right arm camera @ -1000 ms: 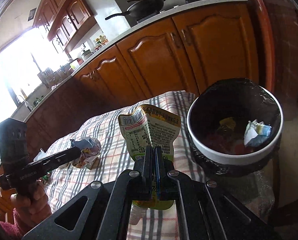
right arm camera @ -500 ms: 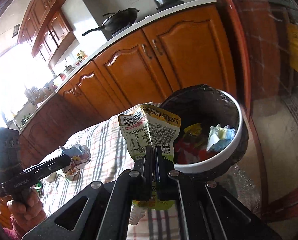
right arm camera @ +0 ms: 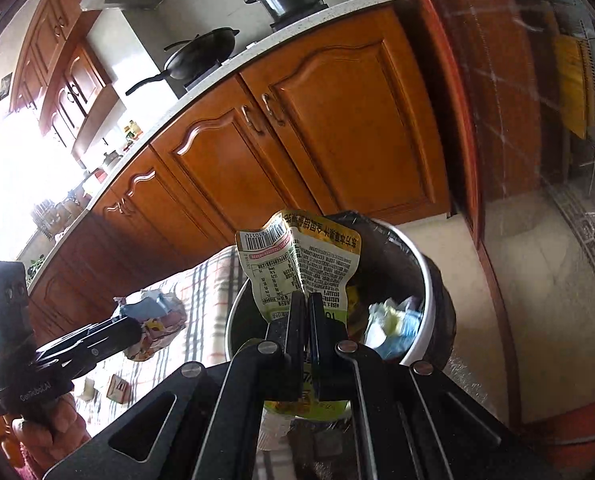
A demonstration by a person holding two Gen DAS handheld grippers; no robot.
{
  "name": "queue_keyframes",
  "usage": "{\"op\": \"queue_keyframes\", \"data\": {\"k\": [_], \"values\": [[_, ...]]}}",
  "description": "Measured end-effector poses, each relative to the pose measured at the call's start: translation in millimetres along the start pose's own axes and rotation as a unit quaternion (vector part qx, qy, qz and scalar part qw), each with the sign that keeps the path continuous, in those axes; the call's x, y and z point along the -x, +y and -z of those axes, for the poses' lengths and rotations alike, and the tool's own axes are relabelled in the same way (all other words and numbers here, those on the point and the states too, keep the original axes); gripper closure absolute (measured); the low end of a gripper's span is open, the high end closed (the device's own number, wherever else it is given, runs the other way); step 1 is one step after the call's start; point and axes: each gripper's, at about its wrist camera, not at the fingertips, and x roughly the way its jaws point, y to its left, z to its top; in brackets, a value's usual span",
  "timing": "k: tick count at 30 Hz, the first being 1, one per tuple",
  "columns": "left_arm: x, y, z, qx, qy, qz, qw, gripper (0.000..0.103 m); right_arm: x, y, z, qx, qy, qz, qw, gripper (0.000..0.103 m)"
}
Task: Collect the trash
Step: 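Carry the pouch and wrapper over the bin and open both tools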
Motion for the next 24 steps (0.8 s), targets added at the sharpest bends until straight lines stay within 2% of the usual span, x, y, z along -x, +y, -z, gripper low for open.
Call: {"op": "queue_keyframes", "data": {"k": [11, 17, 20, 24], "values": [[-58.3, -3.6, -15.0, 0.016, 0.037, -0.001, 0.9992, 0.073, -30.6, -10.9, -9.3, 0.007, 0.030, 0.026, 0.999, 0.101], [-76.8, 1.6, -16.0, 0.019, 0.053, 0.000, 0.9984, 0.072, -43.8, -17.3, -8.8, 0.011, 0.044, 0.033, 0.998, 0.101], [-82.3, 2.9, -17.5, 0.023, 0.059, 0.001, 0.9980, 0.069, -50.3, -20.4, -10.8, 0.008, 0.052, 0.035, 0.998, 0.101], [-79.7, 1.5, -16.9, 0.027, 0.063, 0.001, 0.9976, 0.065, -56.2, -24.0, -10.8, 0.002, 0.061, 0.039, 0.997, 0.092]]}}
